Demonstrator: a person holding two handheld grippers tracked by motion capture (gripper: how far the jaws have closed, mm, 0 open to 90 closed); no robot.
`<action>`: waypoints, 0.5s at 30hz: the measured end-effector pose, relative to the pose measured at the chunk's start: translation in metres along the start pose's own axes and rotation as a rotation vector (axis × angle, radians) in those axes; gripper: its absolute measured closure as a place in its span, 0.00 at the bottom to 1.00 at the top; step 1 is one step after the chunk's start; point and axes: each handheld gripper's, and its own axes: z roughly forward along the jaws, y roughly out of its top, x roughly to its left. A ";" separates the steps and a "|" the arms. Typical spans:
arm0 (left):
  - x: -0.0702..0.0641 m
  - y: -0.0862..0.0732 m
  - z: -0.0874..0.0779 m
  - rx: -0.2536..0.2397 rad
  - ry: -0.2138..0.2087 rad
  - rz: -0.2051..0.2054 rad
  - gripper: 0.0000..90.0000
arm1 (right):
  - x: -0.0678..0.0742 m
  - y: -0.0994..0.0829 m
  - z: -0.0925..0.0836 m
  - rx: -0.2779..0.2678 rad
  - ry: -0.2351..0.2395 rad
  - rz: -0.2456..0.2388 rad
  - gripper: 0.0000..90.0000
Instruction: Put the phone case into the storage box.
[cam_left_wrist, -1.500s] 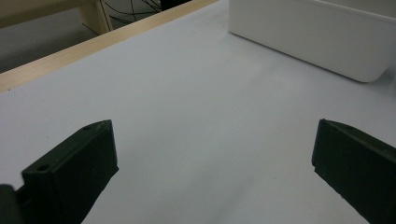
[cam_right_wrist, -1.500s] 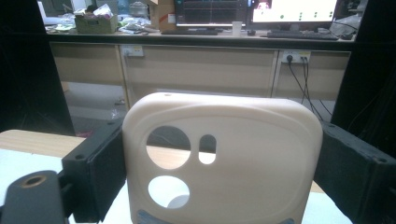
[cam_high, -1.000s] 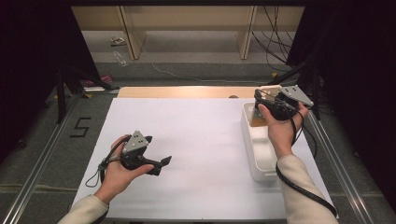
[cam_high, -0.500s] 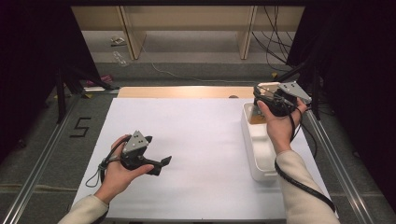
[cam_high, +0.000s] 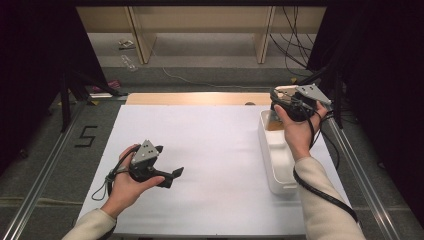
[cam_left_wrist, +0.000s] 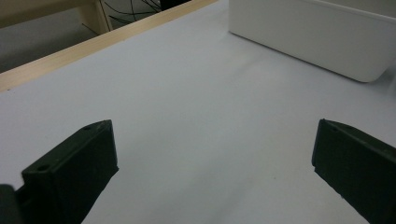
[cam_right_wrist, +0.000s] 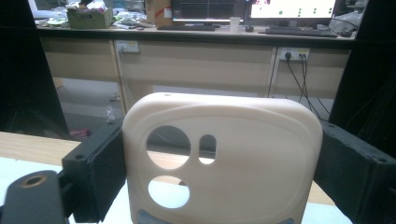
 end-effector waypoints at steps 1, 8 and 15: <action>0.000 0.000 0.000 0.000 0.000 0.000 0.00 | 0.000 0.000 0.000 0.000 0.000 0.000 0.13; 0.000 0.000 0.000 -0.001 0.001 0.000 0.00 | 0.000 0.002 0.006 0.008 0.000 -0.002 0.13; 0.000 0.000 0.000 -0.001 0.001 -0.001 0.00 | -0.001 0.003 0.010 0.014 -0.006 0.002 0.13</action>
